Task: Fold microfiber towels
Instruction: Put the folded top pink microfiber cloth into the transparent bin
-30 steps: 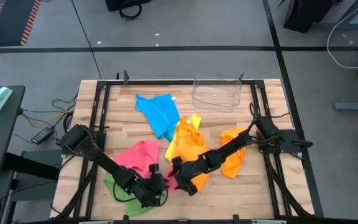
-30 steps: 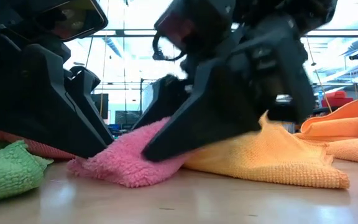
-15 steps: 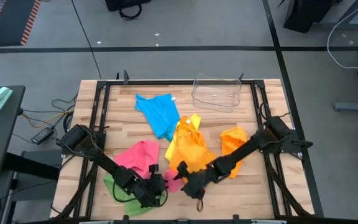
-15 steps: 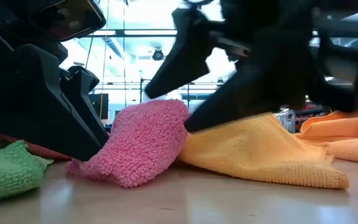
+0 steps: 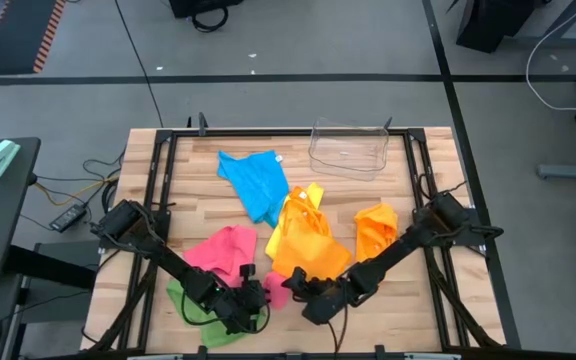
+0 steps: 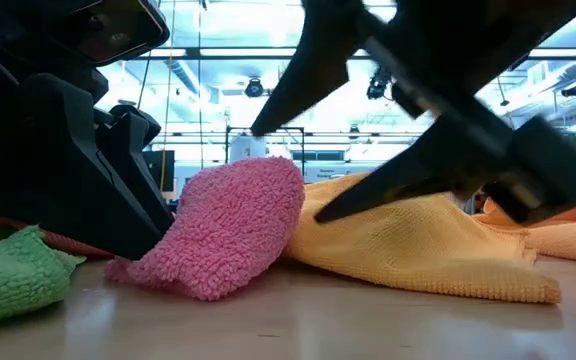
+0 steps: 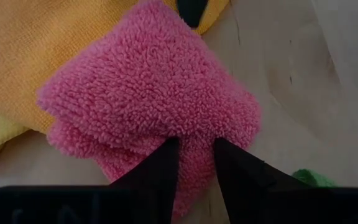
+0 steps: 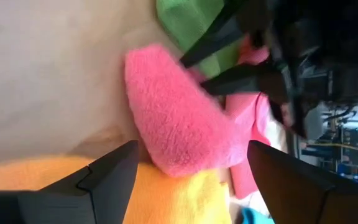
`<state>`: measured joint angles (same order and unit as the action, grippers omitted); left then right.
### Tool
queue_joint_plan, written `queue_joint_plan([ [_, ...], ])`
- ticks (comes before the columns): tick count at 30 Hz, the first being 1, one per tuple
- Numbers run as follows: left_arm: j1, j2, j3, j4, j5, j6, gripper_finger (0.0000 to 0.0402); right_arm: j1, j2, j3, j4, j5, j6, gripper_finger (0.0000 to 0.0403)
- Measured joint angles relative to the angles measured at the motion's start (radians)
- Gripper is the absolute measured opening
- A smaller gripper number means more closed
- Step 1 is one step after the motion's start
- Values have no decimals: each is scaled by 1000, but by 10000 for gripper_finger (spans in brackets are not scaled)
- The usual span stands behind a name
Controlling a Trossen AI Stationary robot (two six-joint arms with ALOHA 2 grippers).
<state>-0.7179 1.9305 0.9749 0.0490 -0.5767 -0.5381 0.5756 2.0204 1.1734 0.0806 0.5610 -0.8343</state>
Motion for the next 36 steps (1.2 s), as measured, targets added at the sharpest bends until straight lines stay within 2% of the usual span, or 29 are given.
queue_joint_plan([
  [4,2,0,0,-2,-1,0,117,-13,45,57,-30,-18,-24,334],
  [9,2,-3,1,-15,0,-1,115,-9,119,158,-94,0,-154,365],
  [15,2,-11,0,-23,1,-1,111,-14,158,192,-144,32,-318,368],
  [28,2,-12,0,-15,0,-1,108,-79,160,189,-95,-66,-431,328],
  [36,2,-12,0,-14,0,-2,108,-98,163,187,-75,-94,-440,262],
])
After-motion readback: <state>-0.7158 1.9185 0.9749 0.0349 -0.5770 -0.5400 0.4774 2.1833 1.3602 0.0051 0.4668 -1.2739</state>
